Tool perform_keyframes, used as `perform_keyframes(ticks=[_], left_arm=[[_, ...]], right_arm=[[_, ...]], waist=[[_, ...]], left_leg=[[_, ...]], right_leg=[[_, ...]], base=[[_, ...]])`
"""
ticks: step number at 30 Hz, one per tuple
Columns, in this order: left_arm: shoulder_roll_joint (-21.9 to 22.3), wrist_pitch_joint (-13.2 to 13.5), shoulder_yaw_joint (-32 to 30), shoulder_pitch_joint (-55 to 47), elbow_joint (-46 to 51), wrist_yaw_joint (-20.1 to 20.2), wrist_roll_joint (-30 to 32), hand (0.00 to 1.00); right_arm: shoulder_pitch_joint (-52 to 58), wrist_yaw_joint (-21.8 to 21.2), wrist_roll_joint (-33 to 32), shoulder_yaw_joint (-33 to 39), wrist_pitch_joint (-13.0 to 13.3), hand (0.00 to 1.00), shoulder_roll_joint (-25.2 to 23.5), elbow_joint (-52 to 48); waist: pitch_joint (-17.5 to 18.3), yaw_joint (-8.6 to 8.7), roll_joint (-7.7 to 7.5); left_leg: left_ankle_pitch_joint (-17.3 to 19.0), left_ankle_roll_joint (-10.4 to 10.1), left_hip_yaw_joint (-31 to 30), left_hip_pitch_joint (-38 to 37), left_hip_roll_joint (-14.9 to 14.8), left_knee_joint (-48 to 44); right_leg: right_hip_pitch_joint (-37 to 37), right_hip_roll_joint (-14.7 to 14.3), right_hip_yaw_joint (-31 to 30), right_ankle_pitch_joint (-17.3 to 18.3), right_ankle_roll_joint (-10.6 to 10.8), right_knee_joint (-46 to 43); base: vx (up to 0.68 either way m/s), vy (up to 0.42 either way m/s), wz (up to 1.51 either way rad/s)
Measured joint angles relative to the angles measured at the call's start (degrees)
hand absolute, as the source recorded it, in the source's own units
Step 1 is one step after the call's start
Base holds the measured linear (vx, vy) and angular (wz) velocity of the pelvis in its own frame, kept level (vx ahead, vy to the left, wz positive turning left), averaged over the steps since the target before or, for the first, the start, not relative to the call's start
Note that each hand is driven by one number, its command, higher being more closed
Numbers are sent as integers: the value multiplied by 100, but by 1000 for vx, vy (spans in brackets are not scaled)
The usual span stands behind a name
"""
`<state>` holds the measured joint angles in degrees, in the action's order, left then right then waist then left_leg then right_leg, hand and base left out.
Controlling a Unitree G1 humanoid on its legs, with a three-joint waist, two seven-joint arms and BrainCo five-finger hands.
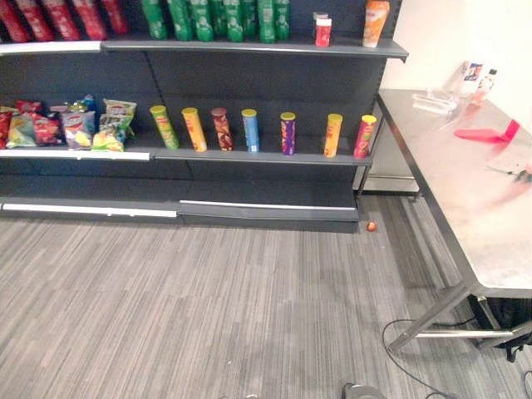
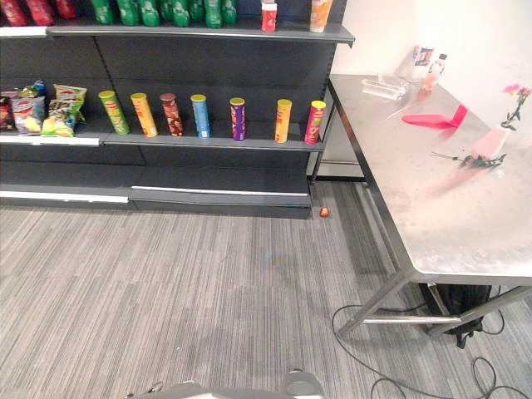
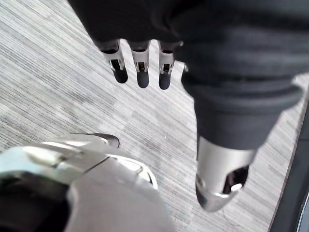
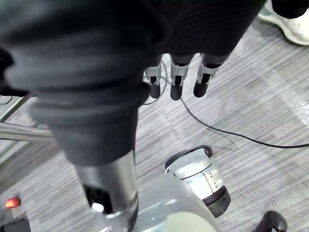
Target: Put the gum and the chips on the shelf.
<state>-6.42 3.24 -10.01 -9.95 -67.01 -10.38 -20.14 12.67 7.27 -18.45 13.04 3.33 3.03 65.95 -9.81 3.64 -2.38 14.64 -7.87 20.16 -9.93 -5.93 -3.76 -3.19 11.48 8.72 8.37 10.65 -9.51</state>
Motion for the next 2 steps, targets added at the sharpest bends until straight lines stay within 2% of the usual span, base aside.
perform_keyframes(ticks=[1, 2], left_arm=[[-104, -7, 52, 19, 65, -8, 1, 0], [-67, -16, 58, -1, 38, -22, 1, 0]], right_arm=[[-20, 0, 34, -11, 28, 0, -78, -1], [-125, 41, 36, 1, 69, 0, -5, 39]], waist=[[-39, -1, -68], [-114, -97, -14]], left_leg=[[16, 59, -47, 168, 104, -406], [-263, 183, 33, 161, 51, -212]], right_leg=[[-25, 118, 19, 95, -117, 180], [-42, 91, 24, -311, -102, 517]], base=[[-42, 82, 9], [-28, 0, -8]])
